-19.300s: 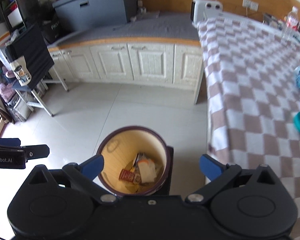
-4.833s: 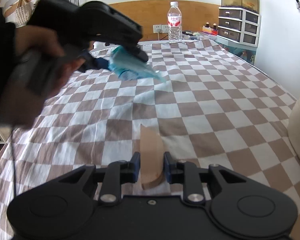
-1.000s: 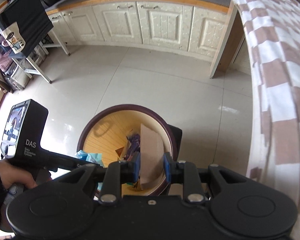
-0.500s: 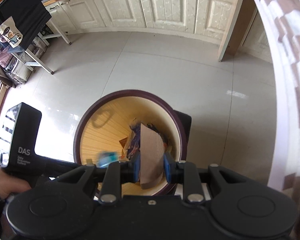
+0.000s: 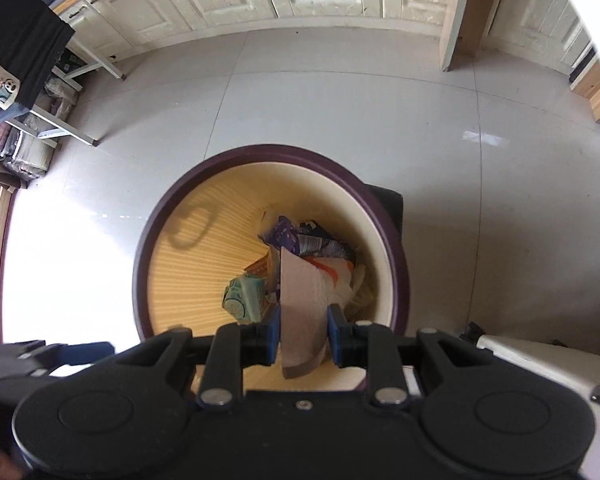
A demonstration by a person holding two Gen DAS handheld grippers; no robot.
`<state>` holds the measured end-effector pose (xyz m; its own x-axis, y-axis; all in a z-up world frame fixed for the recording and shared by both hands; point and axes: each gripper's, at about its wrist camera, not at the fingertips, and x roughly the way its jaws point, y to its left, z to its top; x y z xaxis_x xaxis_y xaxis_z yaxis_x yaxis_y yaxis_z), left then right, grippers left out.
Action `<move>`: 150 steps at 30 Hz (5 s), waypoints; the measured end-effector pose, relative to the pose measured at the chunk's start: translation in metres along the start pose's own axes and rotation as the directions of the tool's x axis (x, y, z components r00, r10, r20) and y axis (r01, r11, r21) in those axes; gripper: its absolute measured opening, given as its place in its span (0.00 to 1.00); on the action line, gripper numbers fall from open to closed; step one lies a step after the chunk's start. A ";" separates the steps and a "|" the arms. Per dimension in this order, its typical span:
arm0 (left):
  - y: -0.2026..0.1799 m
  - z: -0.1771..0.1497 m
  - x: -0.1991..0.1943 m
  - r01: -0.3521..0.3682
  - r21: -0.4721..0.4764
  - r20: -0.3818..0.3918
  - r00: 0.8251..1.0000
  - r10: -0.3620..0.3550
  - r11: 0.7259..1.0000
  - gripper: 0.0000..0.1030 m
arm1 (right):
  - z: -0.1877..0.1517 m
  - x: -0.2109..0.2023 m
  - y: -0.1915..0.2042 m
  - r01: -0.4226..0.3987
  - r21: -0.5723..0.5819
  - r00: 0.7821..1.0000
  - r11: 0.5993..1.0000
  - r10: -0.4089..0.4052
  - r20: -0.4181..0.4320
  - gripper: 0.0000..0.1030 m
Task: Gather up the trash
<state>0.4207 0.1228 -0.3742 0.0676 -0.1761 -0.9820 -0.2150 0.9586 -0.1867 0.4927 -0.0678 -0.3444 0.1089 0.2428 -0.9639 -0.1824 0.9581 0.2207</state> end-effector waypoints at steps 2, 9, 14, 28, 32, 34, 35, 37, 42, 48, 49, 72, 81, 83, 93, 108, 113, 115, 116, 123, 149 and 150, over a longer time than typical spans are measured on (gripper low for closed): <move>0.003 -0.001 -0.003 0.003 -0.004 0.008 1.000 -0.003 1.000 0.94 | 0.002 0.009 0.000 0.010 0.006 1.000 1.000 -0.010 0.006 0.25; 0.008 -0.005 -0.004 0.009 -0.020 0.020 1.000 -0.009 1.000 1.00 | 0.007 0.021 -0.008 0.027 0.032 0.999 0.999 -0.028 0.034 0.49; 0.006 -0.005 -0.006 0.002 -0.019 0.020 1.000 -0.001 1.000 1.00 | -0.002 0.017 -0.008 0.051 0.019 0.999 0.998 -0.051 -0.013 0.49; 0.005 0.000 -0.050 0.001 0.015 0.117 0.993 -0.003 1.000 1.00 | -0.012 -0.034 -0.002 0.088 0.082 0.996 0.993 -0.090 0.023 0.97; 0.000 -0.004 -0.075 -0.019 0.057 0.149 0.989 0.010 0.998 1.00 | -0.013 -0.063 0.005 0.114 0.077 0.990 0.990 -0.120 0.070 0.99; -0.001 -0.007 -0.090 -0.019 0.070 0.169 0.986 0.007 0.997 1.00 | -0.013 -0.080 0.009 0.131 0.073 0.985 0.989 -0.138 0.101 0.99; -0.002 -0.009 -0.097 -0.018 0.074 0.176 0.984 0.004 0.997 1.00 | -0.013 -0.089 0.011 0.136 0.071 0.983 0.988 -0.143 0.114 0.99; -0.003 -0.014 -0.111 -0.025 0.086 0.194 0.981 0.008 0.996 1.00 | -0.015 -0.106 0.013 0.140 0.068 0.979 0.988 -0.148 0.139 0.99; -0.009 -0.027 -0.148 -0.054 0.107 0.244 0.969 0.027 0.993 1.00 | -0.024 -0.146 0.019 0.139 0.044 0.970 0.989 -0.145 0.196 0.99; -0.019 -0.049 -0.198 -0.040 0.103 0.330 0.944 0.004 0.994 1.00 | -0.046 -0.206 0.026 0.148 -0.008 0.951 0.989 -0.140 0.276 0.99; -0.023 -0.055 -0.206 -0.039 0.106 0.346 0.938 0.000 0.994 1.00 | -0.050 -0.216 0.027 0.148 -0.010 0.948 0.989 -0.139 0.288 0.99; -0.088 -0.258 -0.322 -0.067 0.076 0.601 0.799 0.008 0.995 1.00 | -0.240 -0.372 -0.009 0.134 -0.004 0.843 0.991 -0.112 0.526 0.99; -0.094 -0.326 -0.347 -0.083 0.075 0.651 0.759 0.014 0.994 1.00 | -0.303 -0.406 -0.007 0.134 -0.031 0.809 0.991 -0.091 0.581 0.99; -0.094 -0.336 -0.353 -0.082 0.081 0.661 0.750 0.009 0.993 1.00 | -0.314 -0.413 -0.003 0.137 -0.035 0.802 0.990 -0.090 0.591 0.99; -0.076 -0.359 -0.364 -0.085 0.106 0.669 0.744 -0.008 0.991 1.00 | -0.344 -0.428 0.014 0.144 -0.019 0.794 0.989 -0.104 0.598 0.99; -0.060 -0.377 -0.375 -0.092 0.171 0.683 0.728 -0.051 0.981 1.00 | -0.376 -0.435 0.043 0.166 0.016 0.776 0.986 -0.140 0.615 1.00; -0.060 -0.382 -0.380 -0.110 0.184 0.700 0.713 -0.052 0.977 1.00 | -0.384 -0.439 0.045 0.163 0.028 0.761 0.986 -0.143 0.633 1.00; -0.060 -0.384 -0.381 -0.113 0.189 0.702 0.710 -0.054 0.976 1.00 | -0.388 -0.440 0.045 0.162 0.031 0.757 0.986 -0.144 0.638 1.00; -0.060 -0.385 -0.381 -0.112 0.190 0.703 0.709 -0.055 0.975 1.00 | -0.389 -0.440 0.045 0.161 0.032 0.756 0.986 -0.144 0.639 1.00; -0.061 -0.388 -0.382 -0.111 0.193 0.705 0.707 -0.059 0.975 1.00 | -0.395 -0.443 0.044 0.155 0.046 0.749 0.987 -0.148 0.646 1.00; -0.062 -0.390 -0.384 -0.111 0.195 0.708 0.704 -0.061 0.975 1.00 | -0.396 -0.444 0.046 0.156 0.044 0.745 0.987 -0.147 0.650 1.00; -0.062 -0.390 -0.384 -0.111 0.194 0.708 0.704 -0.061 0.975 1.00 | -0.396 -0.444 0.046 0.156 0.044 0.746 0.987 -0.146 0.650 1.00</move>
<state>0.0286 0.0434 0.0040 0.7505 -0.0243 -0.6605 -0.0277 0.9973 -0.0682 0.0490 -0.1922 0.0347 0.7427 0.1395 -0.6549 -0.1205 0.9899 0.0742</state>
